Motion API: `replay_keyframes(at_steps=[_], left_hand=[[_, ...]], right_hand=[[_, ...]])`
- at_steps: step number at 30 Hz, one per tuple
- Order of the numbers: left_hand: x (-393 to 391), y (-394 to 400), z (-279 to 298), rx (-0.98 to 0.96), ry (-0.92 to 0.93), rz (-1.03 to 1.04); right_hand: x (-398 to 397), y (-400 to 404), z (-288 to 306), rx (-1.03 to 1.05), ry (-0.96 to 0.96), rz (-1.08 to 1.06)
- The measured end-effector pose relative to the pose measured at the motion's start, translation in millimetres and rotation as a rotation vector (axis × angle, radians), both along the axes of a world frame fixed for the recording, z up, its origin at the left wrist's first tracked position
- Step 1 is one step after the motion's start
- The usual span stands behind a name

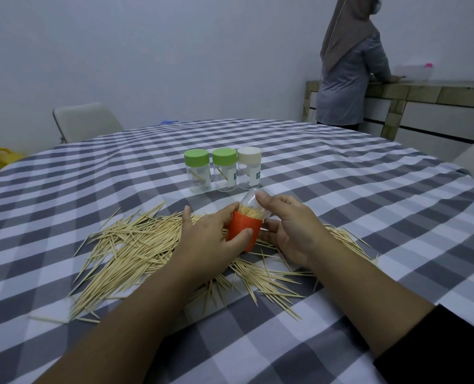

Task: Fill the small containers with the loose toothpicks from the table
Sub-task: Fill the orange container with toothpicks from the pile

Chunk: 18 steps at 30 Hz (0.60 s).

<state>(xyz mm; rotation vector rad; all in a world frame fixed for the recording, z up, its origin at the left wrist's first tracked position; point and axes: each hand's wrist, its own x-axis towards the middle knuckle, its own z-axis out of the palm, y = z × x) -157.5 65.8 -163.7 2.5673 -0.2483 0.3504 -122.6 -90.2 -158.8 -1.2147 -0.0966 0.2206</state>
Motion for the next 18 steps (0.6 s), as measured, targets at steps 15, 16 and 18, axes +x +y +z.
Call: replay_keyframes(at_steps=[15, 16, 18], left_hand=[[-1.2, -0.6, 1.9, -0.056, -0.003, 0.012], [-1.4, -1.1, 2.4, -0.05, -0.003, 0.012], [-1.7, -1.8, 3.0, -0.037, 0.001, 0.014]], right_hand=[[2.8, 3.3, -2.8, -0.06, 0.016, -0.073], [2.8, 3.4, -2.6, -0.058, 0.02, -0.078], [2.8, 3.0, -2.8, -0.054, 0.017, -0.075]])
